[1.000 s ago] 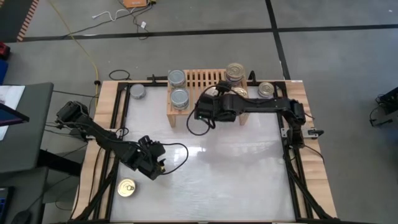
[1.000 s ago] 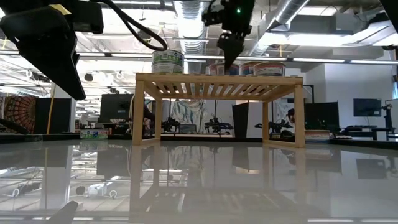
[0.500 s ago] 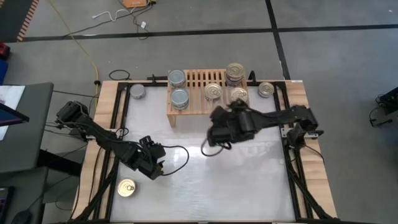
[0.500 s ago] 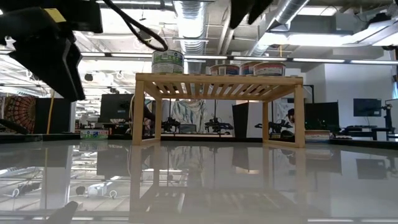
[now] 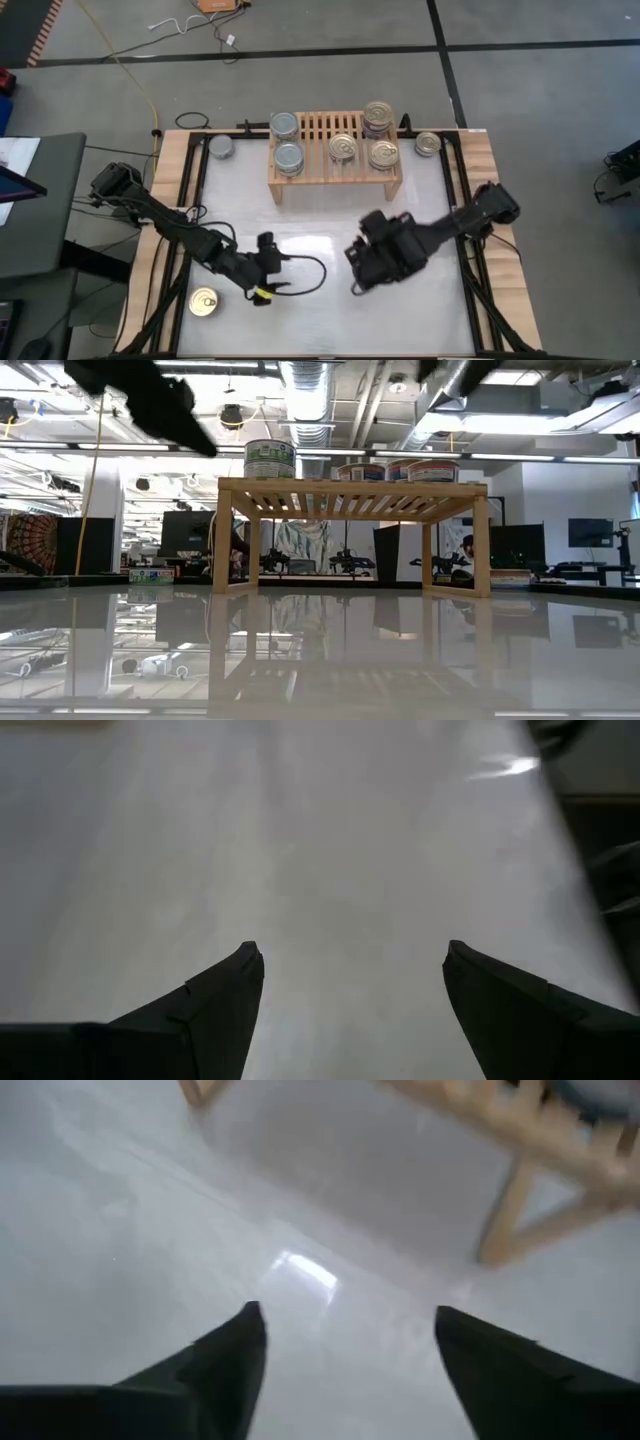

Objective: Stack canned seafood by type on shelf
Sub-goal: Stack the blue-pink tuna can on top of the other blue-pink tuna can on the shelf

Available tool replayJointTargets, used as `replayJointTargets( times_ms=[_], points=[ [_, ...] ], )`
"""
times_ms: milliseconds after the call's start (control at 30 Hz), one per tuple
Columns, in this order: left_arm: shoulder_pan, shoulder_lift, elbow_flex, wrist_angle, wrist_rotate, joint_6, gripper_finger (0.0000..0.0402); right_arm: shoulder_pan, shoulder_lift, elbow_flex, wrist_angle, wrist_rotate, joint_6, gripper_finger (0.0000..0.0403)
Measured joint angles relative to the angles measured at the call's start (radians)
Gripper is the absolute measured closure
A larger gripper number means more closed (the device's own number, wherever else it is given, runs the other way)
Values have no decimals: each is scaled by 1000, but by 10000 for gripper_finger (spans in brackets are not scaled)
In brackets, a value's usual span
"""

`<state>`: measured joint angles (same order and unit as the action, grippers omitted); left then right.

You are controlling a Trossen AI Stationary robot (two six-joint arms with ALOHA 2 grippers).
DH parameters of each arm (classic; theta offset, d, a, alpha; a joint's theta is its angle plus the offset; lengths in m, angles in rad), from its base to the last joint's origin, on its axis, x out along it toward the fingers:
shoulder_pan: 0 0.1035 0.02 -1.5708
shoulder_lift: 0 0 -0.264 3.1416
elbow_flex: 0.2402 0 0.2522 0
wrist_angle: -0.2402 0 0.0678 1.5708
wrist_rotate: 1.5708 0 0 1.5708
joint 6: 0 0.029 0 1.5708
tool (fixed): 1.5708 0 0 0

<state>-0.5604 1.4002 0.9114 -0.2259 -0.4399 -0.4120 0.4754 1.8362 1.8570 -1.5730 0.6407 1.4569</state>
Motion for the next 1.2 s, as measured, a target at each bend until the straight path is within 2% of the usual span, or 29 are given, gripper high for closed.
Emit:
replayJointTargets(
  times_ms=[67, 133, 233, 333, 467, 633, 700, 900, 1000, 1200],
  points=[
    [1, -1, -23, 120, 85, 52, 104, 48, 1, -43, 3, -34, 83, 132],
    [10, -1, -81, 289, 224, 102, 104, 99, 1, -85, 3, -77, 176, 171],
    [24, 0, -182, 537, 380, 105, 104, 179, 1, -137, 7, -108, 344, 233],
    [35, 0, -248, 670, 389, 58, 104, 243, 0, -172, 6, -126, 496, 294],
    [43, -1, -258, 707, 390, 51, 104, 254, -40, -279, 19, -332, 591, 349],
    [69, -1, -258, 705, 388, 58, 104, 206, -199, -520, 287, -354, 539, 363],
    [87, -1, -258, 704, 392, 13, 104, 177, -288, -641, 392, -354, 516, 363],
    [150, -18, -258, 709, 394, -6, 104, 97, -599, -918, 538, -311, 435, 363],
    [179, -46, -258, 700, 401, 23, 104, 57, -774, -979, 518, -269, 398, 363],
    [257, -128, -258, 621, 389, 60, 104, -131, -1036, -1037, 280, -214, 346, 363]
  ],
)
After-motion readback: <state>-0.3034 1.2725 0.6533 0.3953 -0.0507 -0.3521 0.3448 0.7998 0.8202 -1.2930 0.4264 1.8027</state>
